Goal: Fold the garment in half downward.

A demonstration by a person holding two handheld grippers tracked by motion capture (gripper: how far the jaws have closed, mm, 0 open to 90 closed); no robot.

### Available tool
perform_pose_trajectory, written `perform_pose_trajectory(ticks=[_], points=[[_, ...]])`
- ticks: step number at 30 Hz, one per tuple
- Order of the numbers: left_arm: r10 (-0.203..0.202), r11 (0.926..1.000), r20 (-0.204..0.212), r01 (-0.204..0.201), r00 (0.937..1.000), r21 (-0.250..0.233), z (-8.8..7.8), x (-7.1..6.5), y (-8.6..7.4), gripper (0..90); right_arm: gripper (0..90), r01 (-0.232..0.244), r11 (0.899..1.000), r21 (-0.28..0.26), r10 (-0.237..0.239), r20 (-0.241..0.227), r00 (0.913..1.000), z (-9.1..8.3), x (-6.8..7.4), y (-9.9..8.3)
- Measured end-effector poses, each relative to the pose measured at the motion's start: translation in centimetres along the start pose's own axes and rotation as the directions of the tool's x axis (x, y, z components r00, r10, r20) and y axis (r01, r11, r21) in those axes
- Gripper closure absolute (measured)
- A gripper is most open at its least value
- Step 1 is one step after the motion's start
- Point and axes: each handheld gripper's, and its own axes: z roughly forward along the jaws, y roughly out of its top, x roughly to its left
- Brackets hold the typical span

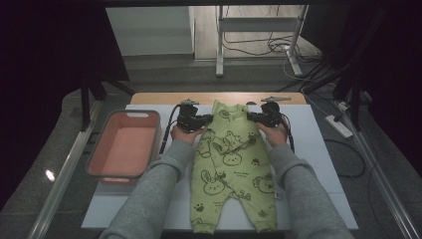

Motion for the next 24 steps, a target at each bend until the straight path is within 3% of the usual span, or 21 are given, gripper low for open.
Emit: perform_pose_trajectory(ticks=[6, 10, 13, 19, 24], points=[[0.012, 0.9993, -0.001, -0.013, 0.9999, -0.036, -1.0, 0.0, 1.9, 85.0, 86.1, 0.004, 0.999, -0.055, -0.004, -0.007, 1.0000, -1.0, -0.1, 1.8], [0.029, 0.9968, 0.002, -0.028, 0.9996, -0.074, -1.9, -0.1, 3.2, 85.0, 86.1, 0.009, 0.991, -0.130, -0.011, -0.010, 0.9999, -2.2, -0.2, 3.3], [0.039, 0.9955, 0.009, -0.038, 0.9992, -0.087, -2.1, -0.1, 3.2, 85.0, 86.0, 0.016, 0.986, -0.168, -0.019, -0.011, 0.9998, -2.8, -0.2, 3.7], [0.058, 0.9952, 0.015, -0.057, 0.9982, -0.079, -1.8, 0.0, 2.8, 85.0, 85.9, 0.026, 0.985, -0.169, -0.027, -0.004, 0.9996, -2.6, -0.2, 2.9], [0.069, 0.9934, 0.008, -0.068, 0.9976, -0.093, -2.1, 0.3, 3.6, 85.0, 85.8, 0.056, 0.983, -0.174, -0.054, 0.016, 0.9984, -2.3, -0.2, 3.5]])
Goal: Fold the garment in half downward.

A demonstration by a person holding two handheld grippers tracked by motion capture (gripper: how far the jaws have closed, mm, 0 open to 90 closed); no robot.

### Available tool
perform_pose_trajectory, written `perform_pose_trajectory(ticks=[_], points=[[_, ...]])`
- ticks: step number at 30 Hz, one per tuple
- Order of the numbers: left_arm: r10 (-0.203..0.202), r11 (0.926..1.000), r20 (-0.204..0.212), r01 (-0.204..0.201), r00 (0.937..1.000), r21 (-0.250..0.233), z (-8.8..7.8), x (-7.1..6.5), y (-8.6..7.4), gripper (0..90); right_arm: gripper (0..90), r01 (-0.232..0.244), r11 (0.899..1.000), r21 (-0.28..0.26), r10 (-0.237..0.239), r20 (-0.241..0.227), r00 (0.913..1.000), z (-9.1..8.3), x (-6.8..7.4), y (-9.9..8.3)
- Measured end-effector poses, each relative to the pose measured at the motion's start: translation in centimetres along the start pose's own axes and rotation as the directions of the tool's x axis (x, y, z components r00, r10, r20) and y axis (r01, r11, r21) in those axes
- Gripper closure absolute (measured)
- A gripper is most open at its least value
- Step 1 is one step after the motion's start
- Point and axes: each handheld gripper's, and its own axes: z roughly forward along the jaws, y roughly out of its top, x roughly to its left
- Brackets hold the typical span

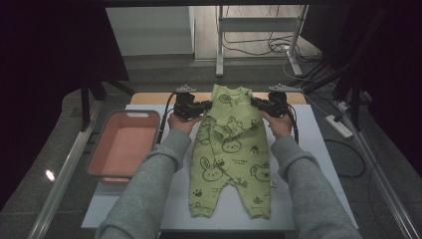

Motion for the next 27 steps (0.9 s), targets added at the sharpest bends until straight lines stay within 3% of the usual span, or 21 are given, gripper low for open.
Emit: perform_pose_trajectory(ticks=[6, 13, 27], points=[[0.011, 0.9999, 0.010, -0.011, 0.9999, -0.006, -0.5, 0.4, 0.0, 84.9, 85.7, 0.020, 0.999, -0.031, -0.020, -0.012, 0.9997, -0.1, 0.4, 1.0], [0.031, 0.9995, 0.030, -0.031, 0.9991, 0.006, -0.7, 0.0, -1.1, 84.8, 85.3, 0.019, 0.999, -0.032, -0.020, -0.021, 0.9996, -0.7, 0.6, 0.0], [0.028, 0.9991, 0.062, -0.030, 0.9977, 0.031, -0.9, 0.0, -3.3, 84.7, 84.6, 0.045, 0.999, -0.028, -0.045, -0.009, 0.9989, -1.3, 1.9, -1.8]])
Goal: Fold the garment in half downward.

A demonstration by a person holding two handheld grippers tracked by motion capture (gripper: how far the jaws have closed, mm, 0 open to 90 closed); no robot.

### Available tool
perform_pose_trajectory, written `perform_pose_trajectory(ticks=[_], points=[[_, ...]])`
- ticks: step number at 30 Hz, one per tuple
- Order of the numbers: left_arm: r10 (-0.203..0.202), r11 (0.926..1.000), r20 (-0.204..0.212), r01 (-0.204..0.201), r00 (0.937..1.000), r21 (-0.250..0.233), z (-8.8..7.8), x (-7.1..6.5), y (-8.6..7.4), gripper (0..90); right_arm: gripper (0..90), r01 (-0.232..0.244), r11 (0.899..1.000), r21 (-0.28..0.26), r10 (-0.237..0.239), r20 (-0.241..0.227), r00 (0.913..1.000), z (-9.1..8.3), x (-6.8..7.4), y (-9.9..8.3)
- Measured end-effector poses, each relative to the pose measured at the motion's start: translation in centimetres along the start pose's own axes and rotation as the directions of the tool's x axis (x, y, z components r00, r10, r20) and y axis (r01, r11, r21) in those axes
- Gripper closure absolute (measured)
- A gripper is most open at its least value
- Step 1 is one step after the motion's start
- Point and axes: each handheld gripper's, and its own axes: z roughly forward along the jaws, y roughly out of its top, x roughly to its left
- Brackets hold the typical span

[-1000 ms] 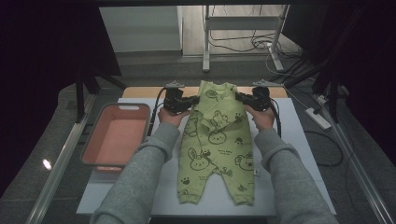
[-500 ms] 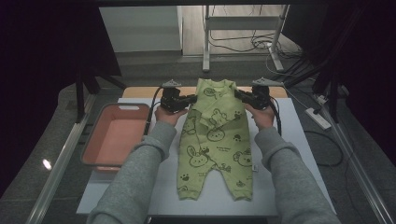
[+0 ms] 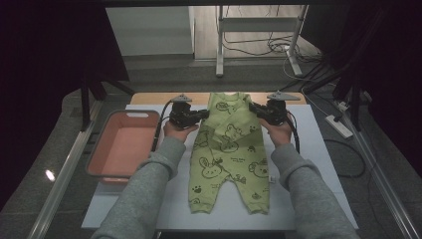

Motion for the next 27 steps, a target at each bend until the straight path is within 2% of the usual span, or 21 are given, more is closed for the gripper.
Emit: perform_pose_trajectory(ticks=[9, 15, 27], points=[[-0.009, 0.9999, 0.024, 0.010, 0.9997, -0.003, -0.2, -0.3, -1.3, 84.6, 84.6, 0.014, 1.000, 0.010, -0.014, 0.008, 0.9999, -0.6, 0.7, -1.0], [-0.002, 1.0000, 0.038, 0.002, 0.9993, -0.003, -0.7, -0.8, -1.9, 84.6, 84.6, 0.022, 1.000, 0.019, -0.022, 0.005, 0.9997, -1.2, 1.3, -1.6], [-0.010, 1.0000, 0.048, 0.009, 0.9988, 0.002, -1.2, -1.2, -2.9, 84.7, 84.7, 0.001, 1.000, 0.017, 0.000, -0.016, 0.9999, -1.8, 1.8, -2.5]])
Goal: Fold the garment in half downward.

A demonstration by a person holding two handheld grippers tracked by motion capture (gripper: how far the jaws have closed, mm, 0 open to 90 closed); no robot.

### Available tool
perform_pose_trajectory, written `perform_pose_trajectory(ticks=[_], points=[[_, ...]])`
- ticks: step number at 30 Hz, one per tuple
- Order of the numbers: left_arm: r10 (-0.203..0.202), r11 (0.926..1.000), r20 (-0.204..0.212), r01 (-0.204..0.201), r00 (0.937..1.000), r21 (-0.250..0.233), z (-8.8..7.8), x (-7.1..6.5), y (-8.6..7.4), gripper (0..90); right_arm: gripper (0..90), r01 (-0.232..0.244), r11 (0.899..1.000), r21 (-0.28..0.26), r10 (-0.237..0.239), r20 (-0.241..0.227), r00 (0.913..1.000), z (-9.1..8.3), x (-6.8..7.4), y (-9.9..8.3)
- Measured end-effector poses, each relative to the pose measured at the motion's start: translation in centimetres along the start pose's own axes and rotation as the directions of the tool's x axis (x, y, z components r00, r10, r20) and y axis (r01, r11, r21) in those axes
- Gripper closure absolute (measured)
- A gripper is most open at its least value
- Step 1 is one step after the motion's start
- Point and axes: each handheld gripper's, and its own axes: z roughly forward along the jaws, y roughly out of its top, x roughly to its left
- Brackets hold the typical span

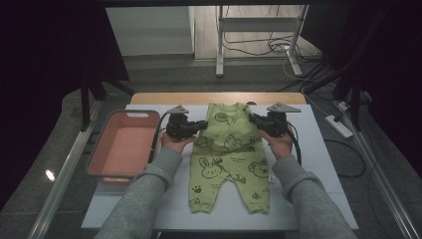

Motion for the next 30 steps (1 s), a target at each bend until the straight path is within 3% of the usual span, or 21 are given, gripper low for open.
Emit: perform_pose_trajectory(ticks=[22, 30], points=[[-0.032, 0.9995, 0.016, 0.032, 0.9993, -0.002, -0.4, -0.5, -1.9, 84.7, 84.7, -0.038, 0.999, 0.003, 0.038, -0.048, 0.9981, -1.2, 0.6, -1.3], [-0.027, 0.9996, 0.024, 0.027, 0.9994, -0.001, -0.7, -0.9, -2.4, 84.7, 84.7, -0.037, 0.999, -0.001, 0.037, -0.059, 0.9975, -1.6, 1.0, -1.8]])
